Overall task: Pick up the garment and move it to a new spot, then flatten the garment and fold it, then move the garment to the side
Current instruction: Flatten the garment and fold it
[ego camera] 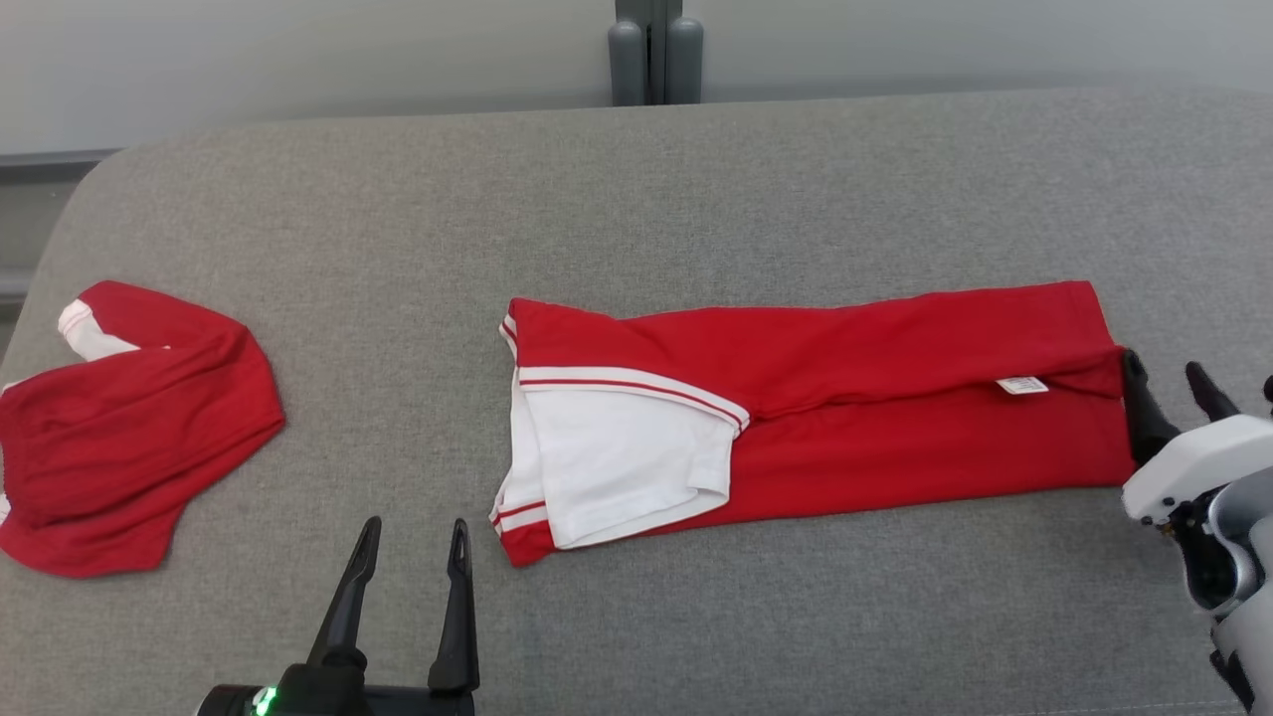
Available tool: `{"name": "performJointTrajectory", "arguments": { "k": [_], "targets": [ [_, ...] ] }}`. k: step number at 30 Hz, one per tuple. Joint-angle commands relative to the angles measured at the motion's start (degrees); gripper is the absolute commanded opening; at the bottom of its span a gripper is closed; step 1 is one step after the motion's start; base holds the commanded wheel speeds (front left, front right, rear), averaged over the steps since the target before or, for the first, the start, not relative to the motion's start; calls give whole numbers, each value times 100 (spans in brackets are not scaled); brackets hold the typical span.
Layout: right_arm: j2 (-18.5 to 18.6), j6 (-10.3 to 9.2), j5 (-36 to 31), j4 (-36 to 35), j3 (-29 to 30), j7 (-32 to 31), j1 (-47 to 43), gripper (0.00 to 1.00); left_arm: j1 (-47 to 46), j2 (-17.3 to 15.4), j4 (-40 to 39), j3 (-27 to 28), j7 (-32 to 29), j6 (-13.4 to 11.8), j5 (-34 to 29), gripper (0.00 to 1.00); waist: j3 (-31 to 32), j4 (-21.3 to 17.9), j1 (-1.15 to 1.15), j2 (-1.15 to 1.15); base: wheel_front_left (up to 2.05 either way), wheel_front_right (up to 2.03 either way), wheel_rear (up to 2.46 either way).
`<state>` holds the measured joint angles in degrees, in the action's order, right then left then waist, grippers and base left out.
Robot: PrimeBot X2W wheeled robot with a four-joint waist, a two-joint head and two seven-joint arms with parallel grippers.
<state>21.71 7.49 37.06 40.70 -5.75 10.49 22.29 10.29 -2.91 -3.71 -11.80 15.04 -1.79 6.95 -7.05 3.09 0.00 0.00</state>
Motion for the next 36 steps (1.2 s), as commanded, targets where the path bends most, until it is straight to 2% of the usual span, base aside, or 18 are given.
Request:
{"name": "performJointTrajectory", "arguments": {
  "k": [1, 3, 7, 13, 24, 25, 27, 28, 29, 30, 31, 36],
  "targets": [
    [112, 0, -71, 233, 48, -125, 227, 100, -135, -2, 0, -21, 19, -51, 25, 100, -247, 168, 0, 0, 0, 0, 0],
    [253, 1, -236, 590, 73, -239, 516, 100, -209, -3, 37, -29, 19, -90, 52, 100, -337, 220, 0, 0, 0, 0, 0],
    [250, 1, -306, 1095, 84, -457, 908, 100, -327, -2, 82, -21, 19, -130, 63, 100, -443, 266, 0, 0, 0, 0, 0],
    [204, 0, -229, 1436, -139, -418, 1132, 100, -416, -2, 82, -3, 19, -137, 65, 100, -533, 204, 0, 0, 0, 0, 0],
    [61, 0, 131, 1862, -586, -709, 1136, 98, -536, -2, 68, 52, 19, -48, -16, 100, -646, 113, 0, 0, 0, 0, 0],
    [56, 0, 160, 1879, -613, -708, 1143, 92, -540, -2, 69, 58, 19, -37, -32, 100, -656, 115, 0, 0, 0, 0, 0],
    [25, 0, 260, 1914, -675, -761, 1144, 65, -553, -2, 68, 71, 19, -20, -56, 100, -676, 127, 0, 0, 0, 0, 0],
    [6, 0, 322, 1929, -714, -808, 1142, 48, -561, -2, 66, 76, 19, -11, -64, 100, -688, 136, 0, 0, 0, 0, 0],
    [-7, -1, 358, 1932, -761, -858, 1141, 41, -572, -2, 61, 84, 19, 2, -64, 100, -697, 143, 0, 0, 0, 0, 0],
    [-15, -1, 409, 1925, -814, -917, 1134, 25, -582, -2, 53, 93, 19, 10, -71, 100, -713, 150, 0, 0, 0, 0, 0],
    [-18, -3, 441, 1900, -876, -961, 1129, 0, -593, -2, 45, 99, 19, 12, -79, 100, -729, 156, 0, 0, 0, 0, 0],
    [259, -13, 327, 1866, -1140, -749, 1287, 0, -665, -2, 22, 111, 19, 39, -106, 100, -905, 149, 0, 0, 0, 0, 0]
  ]
}}
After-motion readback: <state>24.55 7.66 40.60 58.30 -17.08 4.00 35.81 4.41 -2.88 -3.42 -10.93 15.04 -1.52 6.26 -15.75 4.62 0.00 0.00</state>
